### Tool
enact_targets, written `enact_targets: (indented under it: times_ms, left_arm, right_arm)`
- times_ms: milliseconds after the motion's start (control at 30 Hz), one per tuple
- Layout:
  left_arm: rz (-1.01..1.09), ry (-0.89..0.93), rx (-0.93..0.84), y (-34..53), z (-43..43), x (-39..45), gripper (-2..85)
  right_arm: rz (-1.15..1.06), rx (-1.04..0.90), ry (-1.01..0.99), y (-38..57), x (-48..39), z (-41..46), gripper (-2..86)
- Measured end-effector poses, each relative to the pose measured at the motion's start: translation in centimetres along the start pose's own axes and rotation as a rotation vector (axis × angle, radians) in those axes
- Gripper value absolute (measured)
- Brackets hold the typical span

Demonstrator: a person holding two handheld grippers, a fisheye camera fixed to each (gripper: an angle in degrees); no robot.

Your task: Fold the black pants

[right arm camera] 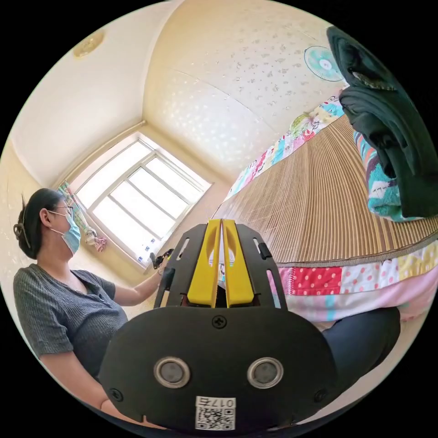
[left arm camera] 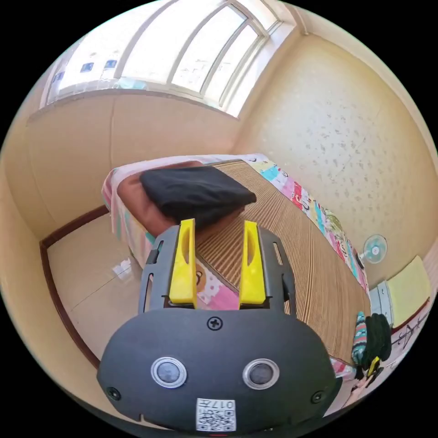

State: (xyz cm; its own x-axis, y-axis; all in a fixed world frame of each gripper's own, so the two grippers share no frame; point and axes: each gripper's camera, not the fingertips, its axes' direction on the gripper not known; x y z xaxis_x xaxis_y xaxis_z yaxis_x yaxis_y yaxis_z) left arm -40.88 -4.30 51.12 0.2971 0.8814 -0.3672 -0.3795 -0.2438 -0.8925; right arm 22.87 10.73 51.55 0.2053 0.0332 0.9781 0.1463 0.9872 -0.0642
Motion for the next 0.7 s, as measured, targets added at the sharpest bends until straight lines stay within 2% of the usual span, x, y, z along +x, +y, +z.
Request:
enact_targets:
  times_ms: [133,267,367,467,533,567,633,700]
  left_arm:
    - [-0.088,-0.116,-0.048,-3.1,2.8,-2.1,13.6]
    - [-0.146,-0.155,-0.15,-3.6,5.9,-1.9,13.3]
    - [-0.158,-0.237,-0.059,-3.4,4.9,0.4,6.5]
    - [-0.044,-0.163,-0.048,-4.1,4.6,5.5,4.3]
    - [0.099,0.042,-0.042,-3.8,4.3,11.1,4.0]
    - [0.141,0.086,-0.05,-3.5,4.2,12.8,3.9]
    - [0.388,0.191,-0.086,-0.3,3.7,21.4,3.9]
    - [0.575,0.223,-0.141,3.4,3.2,27.7,3.8]
  right_arm:
    - [0.024,-0.04,0.054,1.2,-0.7,0.6,0.4]
    - [0.066,0.02,0.018,2.0,-0.9,-0.6,0.4]
    - [0.057,0.059,-0.01,2.2,-1.4,-2.0,0.3]
    - [0.063,0.051,0.047,2.3,-1.6,-3.0,0.3]
    - [0.068,0.055,0.044,2.4,-1.7,-3.3,0.3]
    - [0.074,0.065,0.029,2.4,-1.8,-3.3,0.3]
    - [0.083,0.078,-0.01,2.4,-1.9,-3.1,0.3]
    - [0.088,0.088,-0.049,2.4,-2.0,-2.8,0.3]
